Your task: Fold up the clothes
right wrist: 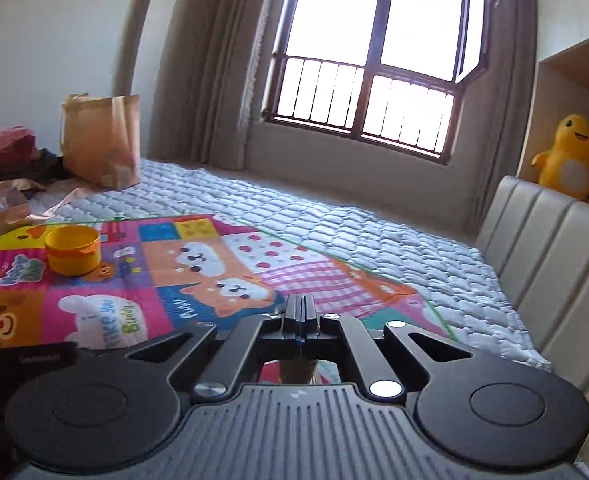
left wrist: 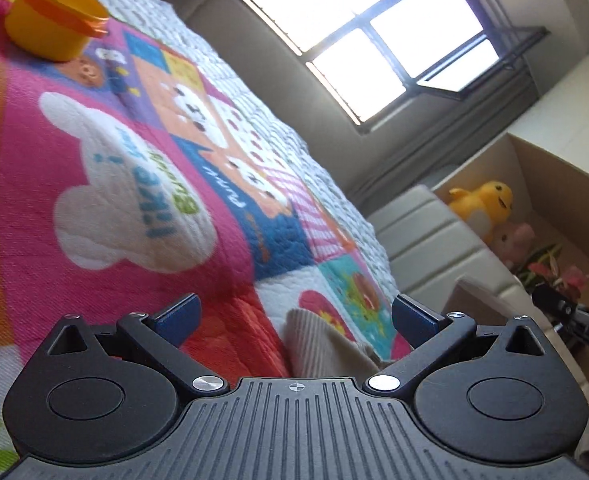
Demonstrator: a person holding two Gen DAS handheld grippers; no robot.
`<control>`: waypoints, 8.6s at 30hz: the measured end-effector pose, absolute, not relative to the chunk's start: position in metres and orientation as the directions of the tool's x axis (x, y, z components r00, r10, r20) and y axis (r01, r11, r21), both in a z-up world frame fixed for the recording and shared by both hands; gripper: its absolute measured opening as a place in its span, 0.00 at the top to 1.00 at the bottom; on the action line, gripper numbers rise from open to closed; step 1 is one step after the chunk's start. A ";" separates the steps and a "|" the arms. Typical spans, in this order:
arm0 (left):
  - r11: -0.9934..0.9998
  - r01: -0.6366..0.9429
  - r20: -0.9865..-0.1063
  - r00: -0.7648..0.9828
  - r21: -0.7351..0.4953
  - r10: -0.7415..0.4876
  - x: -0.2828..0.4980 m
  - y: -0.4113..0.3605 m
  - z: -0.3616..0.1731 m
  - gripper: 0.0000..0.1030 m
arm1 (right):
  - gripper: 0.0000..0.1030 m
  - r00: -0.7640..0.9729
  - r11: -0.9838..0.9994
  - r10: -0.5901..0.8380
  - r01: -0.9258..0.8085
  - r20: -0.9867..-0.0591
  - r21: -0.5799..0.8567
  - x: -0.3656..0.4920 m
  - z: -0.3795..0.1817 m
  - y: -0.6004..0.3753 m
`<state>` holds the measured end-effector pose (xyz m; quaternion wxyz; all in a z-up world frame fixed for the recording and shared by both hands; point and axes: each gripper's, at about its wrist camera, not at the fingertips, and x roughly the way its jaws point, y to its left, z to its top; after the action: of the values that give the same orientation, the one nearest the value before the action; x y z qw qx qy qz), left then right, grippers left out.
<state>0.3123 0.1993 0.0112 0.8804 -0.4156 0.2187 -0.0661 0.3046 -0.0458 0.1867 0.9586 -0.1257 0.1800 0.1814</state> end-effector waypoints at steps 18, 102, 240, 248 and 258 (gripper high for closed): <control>0.807 0.024 -0.427 0.839 -0.590 -0.337 0.318 0.149 0.003 0.00 | 0.11 0.766 0.944 0.302 -0.321 -0.567 0.068 0.266 0.098 -0.143; 0.836 0.264 -0.436 0.755 -0.481 -0.489 0.337 0.067 0.000 0.31 | 0.00 0.695 0.937 0.350 -0.250 -0.628 0.245 0.244 0.025 -0.182; 0.762 0.155 -0.566 0.581 -0.628 -0.585 0.165 0.046 0.025 0.05 | 0.00 0.688 0.951 0.272 -0.299 -0.673 0.079 0.256 0.040 -0.275; 0.819 0.178 -0.585 0.618 -0.546 -0.525 0.226 0.045 0.032 0.05 | 0.00 0.717 0.954 0.292 -0.265 -0.633 0.140 0.200 0.023 -0.282; 0.853 0.169 -0.575 0.672 -0.494 -0.466 0.260 0.049 0.032 0.05 | 0.00 0.721 0.932 0.354 -0.324 -0.595 0.162 0.135 0.027 -0.253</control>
<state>0.2604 0.0487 0.0316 0.8912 -0.2044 0.3637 -0.1783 0.1346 -0.2530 0.0267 0.9275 0.0234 0.3254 0.1828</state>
